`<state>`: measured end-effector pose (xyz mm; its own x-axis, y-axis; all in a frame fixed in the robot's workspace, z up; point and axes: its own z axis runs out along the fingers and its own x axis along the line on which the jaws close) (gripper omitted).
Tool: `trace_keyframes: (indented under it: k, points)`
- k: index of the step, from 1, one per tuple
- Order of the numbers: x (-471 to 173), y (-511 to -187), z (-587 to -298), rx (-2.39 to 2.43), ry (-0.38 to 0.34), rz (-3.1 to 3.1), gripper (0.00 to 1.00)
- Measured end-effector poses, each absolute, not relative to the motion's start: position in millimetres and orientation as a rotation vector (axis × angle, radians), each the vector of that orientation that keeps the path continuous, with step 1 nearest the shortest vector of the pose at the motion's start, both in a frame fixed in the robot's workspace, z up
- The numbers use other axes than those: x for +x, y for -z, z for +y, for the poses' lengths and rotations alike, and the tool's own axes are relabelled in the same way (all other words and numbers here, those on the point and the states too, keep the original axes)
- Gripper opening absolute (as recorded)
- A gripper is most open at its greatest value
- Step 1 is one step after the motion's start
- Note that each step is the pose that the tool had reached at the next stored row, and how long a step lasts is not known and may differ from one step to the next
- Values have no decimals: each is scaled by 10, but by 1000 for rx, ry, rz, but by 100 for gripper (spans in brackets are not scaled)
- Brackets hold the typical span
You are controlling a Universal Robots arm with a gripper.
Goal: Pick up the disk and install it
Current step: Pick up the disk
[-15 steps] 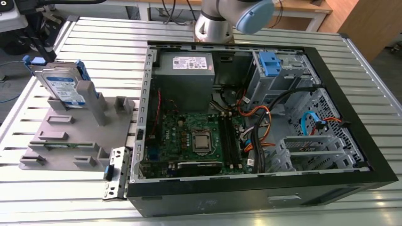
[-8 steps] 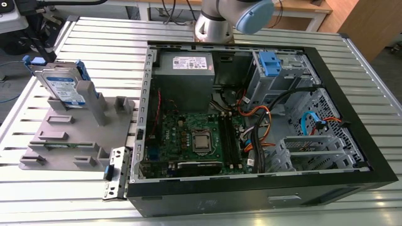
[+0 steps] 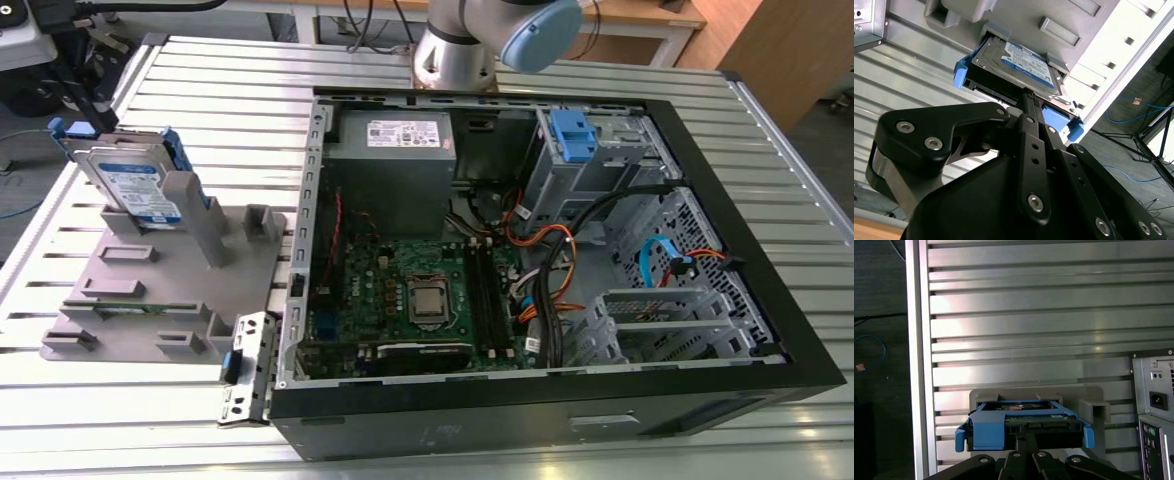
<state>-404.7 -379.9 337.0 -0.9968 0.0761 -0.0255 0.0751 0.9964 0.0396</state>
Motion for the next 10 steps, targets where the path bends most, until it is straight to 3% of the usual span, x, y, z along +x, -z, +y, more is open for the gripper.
trace_keyframes:
  k: [10]
  points:
    - [-4047, -3372, -3798, 99, -60, 3113, 11]
